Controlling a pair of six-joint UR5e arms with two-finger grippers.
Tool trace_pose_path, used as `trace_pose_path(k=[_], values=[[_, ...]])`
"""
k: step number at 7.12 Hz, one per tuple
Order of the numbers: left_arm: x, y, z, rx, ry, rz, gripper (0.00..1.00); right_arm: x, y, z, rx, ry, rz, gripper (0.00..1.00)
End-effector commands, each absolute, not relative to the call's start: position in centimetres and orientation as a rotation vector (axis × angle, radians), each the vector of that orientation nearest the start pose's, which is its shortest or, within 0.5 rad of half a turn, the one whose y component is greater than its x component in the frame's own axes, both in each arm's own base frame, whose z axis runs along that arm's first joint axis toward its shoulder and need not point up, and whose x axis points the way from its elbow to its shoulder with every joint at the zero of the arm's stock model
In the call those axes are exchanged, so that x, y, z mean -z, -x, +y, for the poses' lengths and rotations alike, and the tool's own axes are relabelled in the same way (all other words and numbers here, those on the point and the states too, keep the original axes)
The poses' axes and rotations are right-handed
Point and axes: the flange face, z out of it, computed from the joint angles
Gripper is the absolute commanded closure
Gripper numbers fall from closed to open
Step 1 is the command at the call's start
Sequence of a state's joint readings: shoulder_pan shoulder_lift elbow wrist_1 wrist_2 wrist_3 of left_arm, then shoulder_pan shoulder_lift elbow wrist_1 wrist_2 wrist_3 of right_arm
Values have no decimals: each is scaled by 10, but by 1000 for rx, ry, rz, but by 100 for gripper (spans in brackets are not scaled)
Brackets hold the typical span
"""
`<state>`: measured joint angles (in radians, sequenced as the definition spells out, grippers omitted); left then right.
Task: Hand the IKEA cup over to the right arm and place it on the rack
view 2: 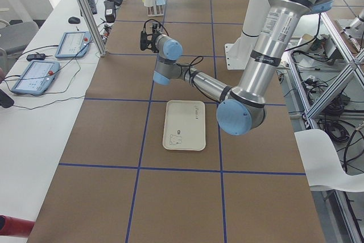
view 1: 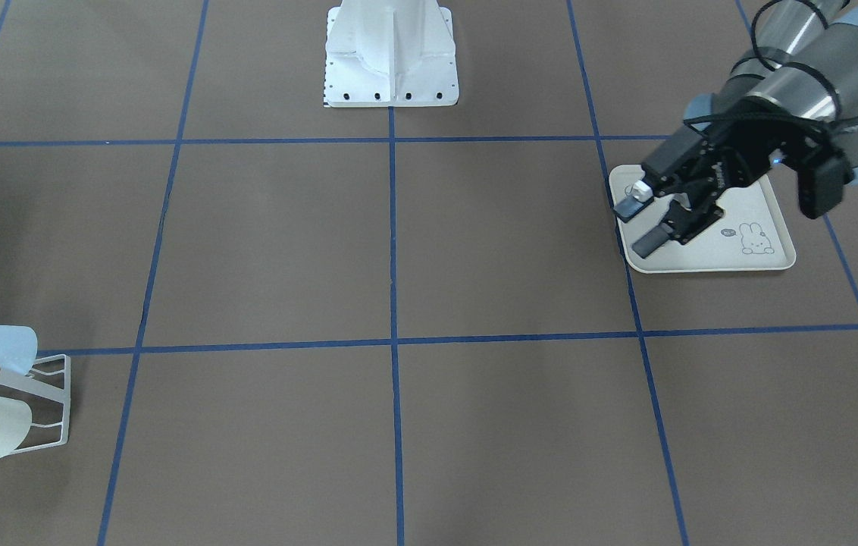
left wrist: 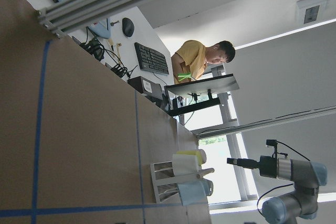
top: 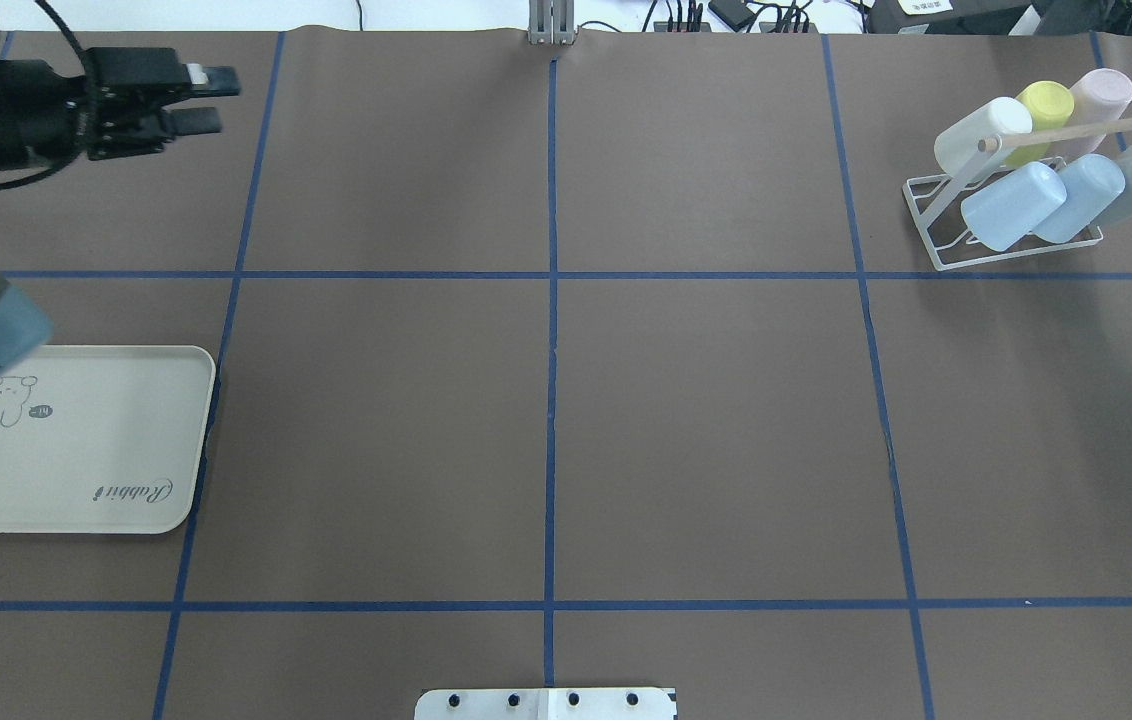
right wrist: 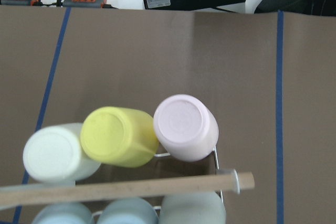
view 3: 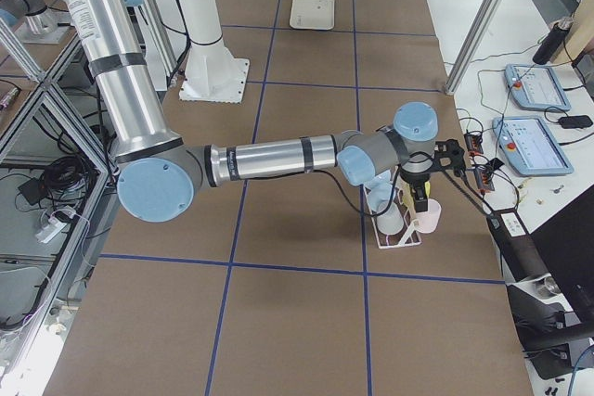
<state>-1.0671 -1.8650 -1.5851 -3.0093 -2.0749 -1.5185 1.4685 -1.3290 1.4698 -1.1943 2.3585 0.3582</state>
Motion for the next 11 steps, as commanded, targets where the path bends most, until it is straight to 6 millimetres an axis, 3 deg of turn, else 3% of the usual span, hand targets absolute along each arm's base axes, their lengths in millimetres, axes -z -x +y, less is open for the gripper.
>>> trace_pose_path(k=[1, 2, 3, 4, 5, 6, 7, 8, 9, 10, 11], values=[[-401, -102, -578, 140, -771, 1159, 5, -563, -16, -550, 3, -287, -878, 0], [-444, -63, -584, 6, -834, 889, 4, -590, -16, -530, 101, -292, -855, 0], [-488, -26, -580, -121, -849, 696, 1, -594, -20, -529, 107, -265, -849, 0], [-511, 6, -583, -207, -775, 582, 1, -599, -22, -528, 138, -235, -841, 0], [-537, 16, -584, -244, -617, 534, 1, -607, -31, -528, 159, -171, -830, 0], [-554, 54, -581, -247, -505, 508, 1, -589, -30, -551, 194, -103, -828, 0], [-559, 68, -567, -277, -450, 643, 1, -556, -35, -579, 165, -43, -825, 0], [-566, 65, -554, -245, -363, 792, 1, -553, -43, -582, 137, -14, -823, 0], [-571, 66, -526, -243, -346, 788, 1, -554, -56, -580, 107, -11, -831, 0], [-592, 66, -474, -252, -361, 772, 1, -550, -57, -582, 104, -14, -812, 0], [-592, 68, -464, -256, -399, 766, 1, -555, -57, -576, 108, -16, -806, 0]])
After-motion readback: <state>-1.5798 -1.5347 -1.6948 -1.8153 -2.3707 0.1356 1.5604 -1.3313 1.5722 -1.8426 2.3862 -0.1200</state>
